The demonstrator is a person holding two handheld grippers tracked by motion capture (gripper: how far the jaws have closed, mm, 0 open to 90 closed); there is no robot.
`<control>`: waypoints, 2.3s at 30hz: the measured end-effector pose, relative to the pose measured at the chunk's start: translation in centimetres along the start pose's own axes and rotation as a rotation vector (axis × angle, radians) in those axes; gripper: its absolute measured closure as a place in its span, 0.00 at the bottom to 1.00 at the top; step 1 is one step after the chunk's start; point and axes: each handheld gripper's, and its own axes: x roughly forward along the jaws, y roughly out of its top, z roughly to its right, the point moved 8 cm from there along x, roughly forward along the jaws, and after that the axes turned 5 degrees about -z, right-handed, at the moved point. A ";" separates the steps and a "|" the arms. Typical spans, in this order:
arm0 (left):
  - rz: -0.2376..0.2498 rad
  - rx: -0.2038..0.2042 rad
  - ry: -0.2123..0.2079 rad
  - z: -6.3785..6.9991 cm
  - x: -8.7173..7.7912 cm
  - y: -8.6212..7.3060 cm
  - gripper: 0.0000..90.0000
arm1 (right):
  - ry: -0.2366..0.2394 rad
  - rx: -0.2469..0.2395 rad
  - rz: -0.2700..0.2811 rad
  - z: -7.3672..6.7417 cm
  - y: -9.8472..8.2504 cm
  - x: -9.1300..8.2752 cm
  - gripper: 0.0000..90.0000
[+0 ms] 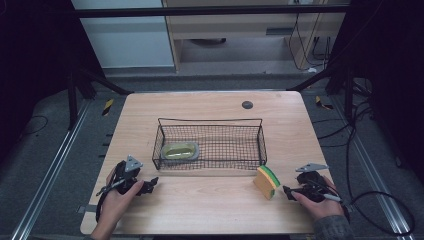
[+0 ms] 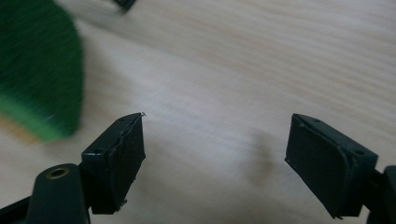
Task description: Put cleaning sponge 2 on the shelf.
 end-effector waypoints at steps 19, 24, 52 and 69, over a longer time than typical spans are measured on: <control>-0.018 -0.019 -0.047 0.4 1.3 -0.4 0.02 | 0.047 -0.135 -0.110 -6.5 2.0 -5.0 0.18; -0.009 -0.018 -0.053 0.5 1.5 -0.4 0.00 | 0.040 -0.169 -0.143 -7.0 3.7 -6.0 0.18; 0.024 -0.007 -0.065 0.6 1.6 -0.4 0.00 | 0.111 -0.175 -0.270 -7.5 7.5 -2.7 0.70; 0.036 -0.002 -0.070 0.6 1.6 -0.4 0.00 | 0.036 -0.123 -0.169 -0.7 8.4 -5.4 0.71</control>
